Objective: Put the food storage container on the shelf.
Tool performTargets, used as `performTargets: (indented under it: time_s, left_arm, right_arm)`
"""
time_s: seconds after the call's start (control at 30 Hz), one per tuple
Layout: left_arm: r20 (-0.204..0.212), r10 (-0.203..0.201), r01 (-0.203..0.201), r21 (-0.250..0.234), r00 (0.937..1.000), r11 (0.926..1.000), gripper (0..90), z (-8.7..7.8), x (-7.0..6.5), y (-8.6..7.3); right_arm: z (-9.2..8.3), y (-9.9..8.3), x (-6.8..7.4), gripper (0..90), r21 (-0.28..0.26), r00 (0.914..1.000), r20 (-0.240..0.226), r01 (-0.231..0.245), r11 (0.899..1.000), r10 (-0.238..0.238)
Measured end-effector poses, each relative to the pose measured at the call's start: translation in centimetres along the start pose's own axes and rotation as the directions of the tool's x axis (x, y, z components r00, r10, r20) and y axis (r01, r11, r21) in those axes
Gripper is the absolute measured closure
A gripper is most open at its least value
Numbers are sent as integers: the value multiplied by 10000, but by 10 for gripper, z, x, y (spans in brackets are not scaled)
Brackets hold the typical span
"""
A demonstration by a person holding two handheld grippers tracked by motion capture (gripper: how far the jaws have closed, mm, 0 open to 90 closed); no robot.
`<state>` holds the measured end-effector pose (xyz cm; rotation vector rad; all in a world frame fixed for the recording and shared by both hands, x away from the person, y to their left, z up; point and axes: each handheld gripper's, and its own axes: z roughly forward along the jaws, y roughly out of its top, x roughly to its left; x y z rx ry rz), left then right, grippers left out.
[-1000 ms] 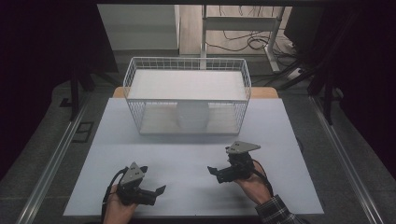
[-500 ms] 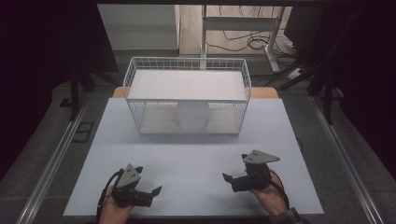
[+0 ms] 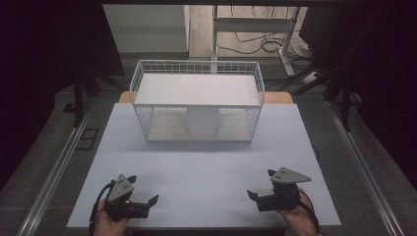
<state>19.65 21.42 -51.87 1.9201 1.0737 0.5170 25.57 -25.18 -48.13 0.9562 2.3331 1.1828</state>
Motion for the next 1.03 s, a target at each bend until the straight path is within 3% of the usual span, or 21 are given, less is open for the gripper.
performTargets:
  time_s: [0.23,0.5,0.63,0.87,1.03]
  left_arm:
    - [-347,-293,288,-175,9990,9994,0,-10,8,-8]
    - [-297,-869,866,-126,9958,9962,0,-16,17,-18]
    - [-109,-1191,1192,158,9928,9927,0,-14,21,-22]
    - [-166,-1541,1544,221,9879,9878,0,-13,24,-22]
    - [-180,-1606,1610,278,9869,9866,1,-13,24,-22]
  right_arm:
    - [-16,-15,-8,0,-53,9975,405,-572,9983,574]
    - [-26,-37,-15,0,433,9904,867,-1116,9928,1076]
    - [-25,-42,-16,0,778,9895,832,-1249,9891,1184]
    - [-24,-43,-20,0,882,9838,791,-1676,9819,1608]
    - [-23,-42,-20,0,993,9857,734,-1586,9823,1517]
